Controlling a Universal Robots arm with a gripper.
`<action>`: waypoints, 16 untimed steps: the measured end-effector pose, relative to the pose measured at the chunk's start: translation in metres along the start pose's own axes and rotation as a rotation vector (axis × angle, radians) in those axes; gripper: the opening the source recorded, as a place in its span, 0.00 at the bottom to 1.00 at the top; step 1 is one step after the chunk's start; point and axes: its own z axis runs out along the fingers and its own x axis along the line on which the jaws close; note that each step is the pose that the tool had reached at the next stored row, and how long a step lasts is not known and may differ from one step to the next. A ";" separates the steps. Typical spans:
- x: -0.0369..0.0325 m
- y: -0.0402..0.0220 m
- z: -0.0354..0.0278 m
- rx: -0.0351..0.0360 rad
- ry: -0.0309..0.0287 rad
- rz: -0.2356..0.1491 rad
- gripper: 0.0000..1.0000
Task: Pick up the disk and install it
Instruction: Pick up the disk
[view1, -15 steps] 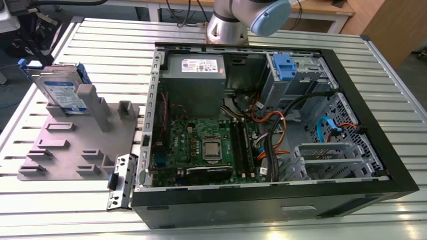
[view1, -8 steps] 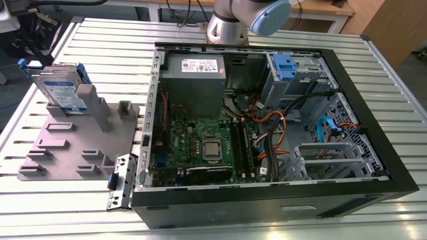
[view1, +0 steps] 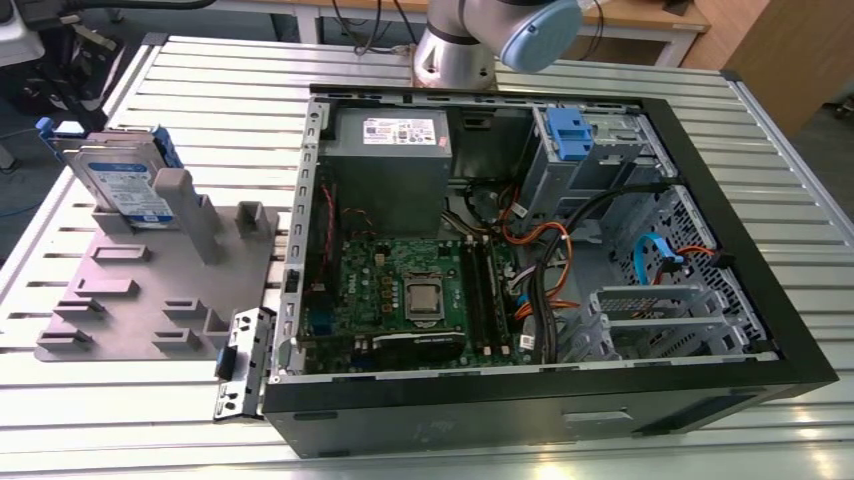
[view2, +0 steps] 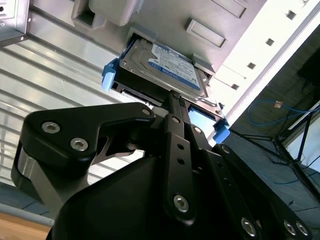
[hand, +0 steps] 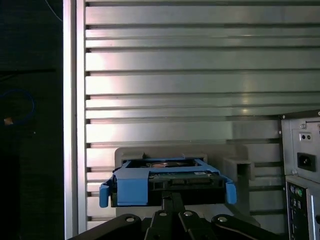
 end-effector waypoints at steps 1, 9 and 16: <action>0.0000 0.0000 0.0000 -0.0004 0.0007 -0.015 0.11; 0.0000 0.0000 0.0001 -0.0038 0.0067 -0.148 0.11; 0.0000 0.0000 0.0002 -0.0072 0.0127 -0.280 0.11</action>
